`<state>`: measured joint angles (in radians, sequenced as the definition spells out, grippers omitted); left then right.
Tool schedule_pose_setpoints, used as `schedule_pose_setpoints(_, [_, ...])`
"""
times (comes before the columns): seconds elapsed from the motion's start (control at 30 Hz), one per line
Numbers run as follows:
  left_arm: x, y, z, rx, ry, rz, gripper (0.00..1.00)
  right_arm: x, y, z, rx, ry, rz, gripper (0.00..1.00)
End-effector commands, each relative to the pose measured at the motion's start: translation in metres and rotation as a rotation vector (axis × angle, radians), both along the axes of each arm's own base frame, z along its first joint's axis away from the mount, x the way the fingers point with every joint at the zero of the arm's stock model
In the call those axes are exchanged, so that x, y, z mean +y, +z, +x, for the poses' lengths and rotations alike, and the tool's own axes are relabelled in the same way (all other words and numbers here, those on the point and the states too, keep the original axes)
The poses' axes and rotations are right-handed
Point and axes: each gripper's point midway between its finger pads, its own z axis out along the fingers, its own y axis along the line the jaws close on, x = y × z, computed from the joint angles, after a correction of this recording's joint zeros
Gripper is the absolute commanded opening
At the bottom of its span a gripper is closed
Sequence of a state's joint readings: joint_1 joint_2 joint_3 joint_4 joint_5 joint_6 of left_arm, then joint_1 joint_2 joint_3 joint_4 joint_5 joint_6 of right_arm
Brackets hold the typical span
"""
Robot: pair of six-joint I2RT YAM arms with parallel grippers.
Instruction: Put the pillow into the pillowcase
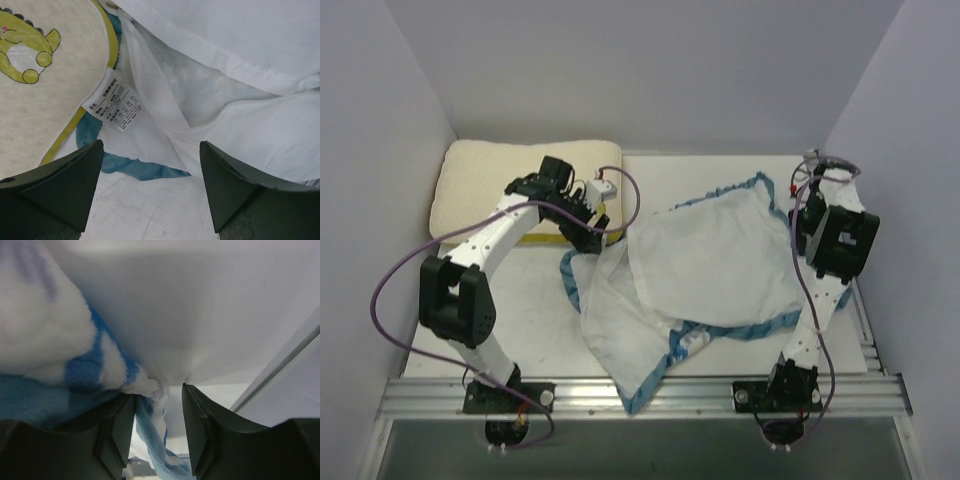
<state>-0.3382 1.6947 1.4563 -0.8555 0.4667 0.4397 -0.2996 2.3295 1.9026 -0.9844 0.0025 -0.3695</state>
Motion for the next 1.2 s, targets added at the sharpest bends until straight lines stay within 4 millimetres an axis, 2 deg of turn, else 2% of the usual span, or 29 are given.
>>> schedule_pose_setpoints(0.0, [-0.017, 0.010, -0.011, -0.034, -0.121, -0.078, 0.86, -0.032, 0.025, 0.048, -0.105, 0.034, -0.147, 0.39])
schedule_pose_setpoints(0.07, [-0.033, 0.012, -0.033, -0.019, -0.224, -0.102, 0.85, -0.027, 0.033, 0.059, -0.146, 0.036, -0.113, 0.39])
schedule_pose_setpoints(0.1, [-0.043, 0.016, -0.046, -0.011, -0.277, -0.119, 0.85, -0.023, 0.040, 0.060, -0.161, 0.038, -0.089, 0.40])
schedule_pose_setpoints(0.13, [-0.048, 0.017, -0.057, -0.017, -0.343, -0.111, 0.85, -0.015, 0.043, 0.053, -0.151, 0.040, -0.052, 0.43])
schedule_pose_setpoints(0.17, [-0.052, 0.014, -0.067, -0.001, -0.369, -0.093, 0.85, 0.000, 0.058, 0.045, -0.175, 0.044, 0.019, 0.55])
schedule_pose_setpoints(0.2, [-0.058, 0.016, -0.073, 0.001, -0.405, -0.104, 0.85, 0.005, 0.062, 0.036, -0.171, 0.047, 0.037, 0.60])
schedule_pose_setpoints(0.23, [-0.058, 0.014, -0.076, -0.008, -0.448, -0.101, 0.85, 0.013, 0.053, 0.014, -0.109, 0.044, 0.065, 0.67])
schedule_pose_setpoints(0.27, [-0.057, 0.013, -0.082, 0.015, -0.466, -0.089, 0.85, 0.014, 0.066, 0.004, -0.127, 0.034, 0.073, 0.70])
schedule_pose_setpoints(0.3, [-0.063, 0.006, -0.090, 0.042, -0.503, -0.079, 0.85, 0.015, 0.067, -0.006, -0.114, 0.013, 0.080, 0.71])
schedule_pose_setpoints(0.33, [-0.069, 0.004, -0.098, 0.066, -0.523, -0.083, 0.85, 0.018, 0.071, -0.023, -0.088, -0.009, 0.096, 0.72])
schedule_pose_setpoints(0.4, [-0.079, 0.002, -0.107, 0.108, -0.536, -0.096, 0.85, 0.024, 0.079, -0.041, -0.080, -0.080, 0.180, 0.72])
schedule_pose_setpoints(0.43, [-0.091, 0.006, -0.122, 0.141, -0.560, -0.125, 0.85, 0.032, 0.091, -0.054, -0.064, -0.104, 0.221, 0.71])
schedule_pose_setpoints(0.5, [-0.106, 0.004, -0.130, 0.136, -0.563, -0.132, 0.83, 0.045, 0.093, -0.075, -0.034, -0.162, 0.303, 0.71])
schedule_pose_setpoints(0.53, [-0.116, 0.004, -0.141, 0.148, -0.565, -0.138, 0.83, 0.050, 0.099, -0.083, -0.041, -0.179, 0.312, 0.71])
schedule_pose_setpoints(0.57, [-0.126, 0.005, -0.139, 0.106, -0.564, -0.158, 0.87, 0.060, 0.091, -0.100, 0.010, -0.188, 0.338, 0.71])
schedule_pose_setpoints(0.6, [-0.127, 0.002, -0.145, 0.093, -0.540, -0.157, 0.92, 0.063, 0.088, -0.105, 0.019, -0.190, 0.346, 0.71])
schedule_pose_setpoints(0.63, [-0.132, 0.002, -0.149, 0.114, -0.478, -0.164, 0.93, 0.066, 0.087, -0.110, 0.018, -0.200, 0.352, 0.71])
schedule_pose_setpoints(0.67, [-0.145, 0.008, -0.155, 0.062, -0.489, -0.185, 0.94, 0.066, 0.077, -0.114, 0.024, -0.209, 0.352, 0.71])
schedule_pose_setpoints(0.7, [-0.145, -0.001, -0.165, 0.101, -0.436, -0.167, 0.97, 0.062, 0.072, -0.116, 0.022, -0.226, 0.345, 0.71])
schedule_pose_setpoints(0.77, [-0.160, -0.003, -0.178, 0.059, -0.425, -0.175, 0.98, 0.054, 0.060, -0.111, -0.002, -0.228, 0.320, 0.71])
schedule_pose_setpoints(0.83, [-0.169, -0.012, -0.191, 0.089, -0.354, -0.150, 0.98, 0.050, 0.047, -0.110, 0.016, -0.231, 0.325, 0.69])
schedule_pose_setpoints(0.9, [-0.180, -0.020, -0.214, 0.127, -0.365, -0.138, 0.97, 0.051, 0.038, -0.109, 0.027, -0.250, 0.330, 0.68])
schedule_pose_setpoints(0.97, [-0.188, -0.033, -0.225, 0.146, -0.345, -0.122, 0.97, 0.049, 0.023, -0.098, 0.014, -0.287, 0.314, 0.69])
schedule_pose_setpoints(1.03, [-0.192, -0.039, -0.229, 0.155, -0.333, -0.114, 0.97, 0.043, 0.008, -0.086, 0.008, -0.313, 0.294, 0.68])
schedule_pose_setpoints(1.13, [-0.210, -0.044, -0.235, 0.147, -0.345, -0.121, 0.96, 0.036, -0.007, -0.081, 0.029, -0.353, 0.261, 0.62])
schedule_pose_setpoints(1.17, [-0.213, -0.054, -0.238, 0.152, -0.349, -0.100, 0.95, 0.035, -0.010, -0.082, 0.033, -0.359, 0.257, 0.60])
